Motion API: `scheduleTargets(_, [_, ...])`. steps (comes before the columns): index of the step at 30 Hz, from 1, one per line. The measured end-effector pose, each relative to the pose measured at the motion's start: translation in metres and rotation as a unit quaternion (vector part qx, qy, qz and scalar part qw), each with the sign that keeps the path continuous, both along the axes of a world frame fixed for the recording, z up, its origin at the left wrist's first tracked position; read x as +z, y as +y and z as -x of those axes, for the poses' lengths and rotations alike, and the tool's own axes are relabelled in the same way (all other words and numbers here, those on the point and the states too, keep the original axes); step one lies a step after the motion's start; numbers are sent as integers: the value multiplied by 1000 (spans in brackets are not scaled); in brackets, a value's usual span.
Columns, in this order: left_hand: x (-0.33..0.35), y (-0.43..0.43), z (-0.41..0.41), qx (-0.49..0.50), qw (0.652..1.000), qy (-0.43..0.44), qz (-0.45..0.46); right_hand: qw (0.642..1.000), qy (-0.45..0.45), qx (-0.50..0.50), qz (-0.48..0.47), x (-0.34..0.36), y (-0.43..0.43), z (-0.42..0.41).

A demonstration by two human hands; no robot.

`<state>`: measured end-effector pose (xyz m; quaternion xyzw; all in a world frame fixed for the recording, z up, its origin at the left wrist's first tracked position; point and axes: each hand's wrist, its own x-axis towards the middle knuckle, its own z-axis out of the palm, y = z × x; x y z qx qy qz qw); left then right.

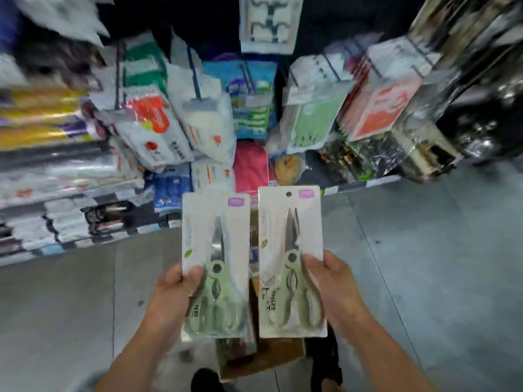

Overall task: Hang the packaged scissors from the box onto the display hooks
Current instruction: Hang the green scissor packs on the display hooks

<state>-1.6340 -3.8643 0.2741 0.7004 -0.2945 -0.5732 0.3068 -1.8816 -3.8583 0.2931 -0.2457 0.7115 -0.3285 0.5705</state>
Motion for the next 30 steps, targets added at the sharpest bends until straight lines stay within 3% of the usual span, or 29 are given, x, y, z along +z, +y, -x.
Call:
scheduleTargets(7, [184, -36, 4, -97, 987, 39, 122, 986, -2, -59, 158, 193, 8, 14])
scheduleTargets(13, [292, -27, 64, -71, 974, 42, 212, 964, -49, -117, 235, 295, 35, 60])
scheduleTargets(18, [332, 5, 134, -83, 961, 19, 264, 956, -52, -115, 266, 324, 68, 133])
scheduleTargets(25, [340, 60, 268, -92, 961, 32, 260, 945, -50, -167, 278, 324, 115, 272])
scheduleTargets(30, [342, 86, 358, -36, 965, -5, 261, 950, -22, -151, 273, 338, 151, 363])
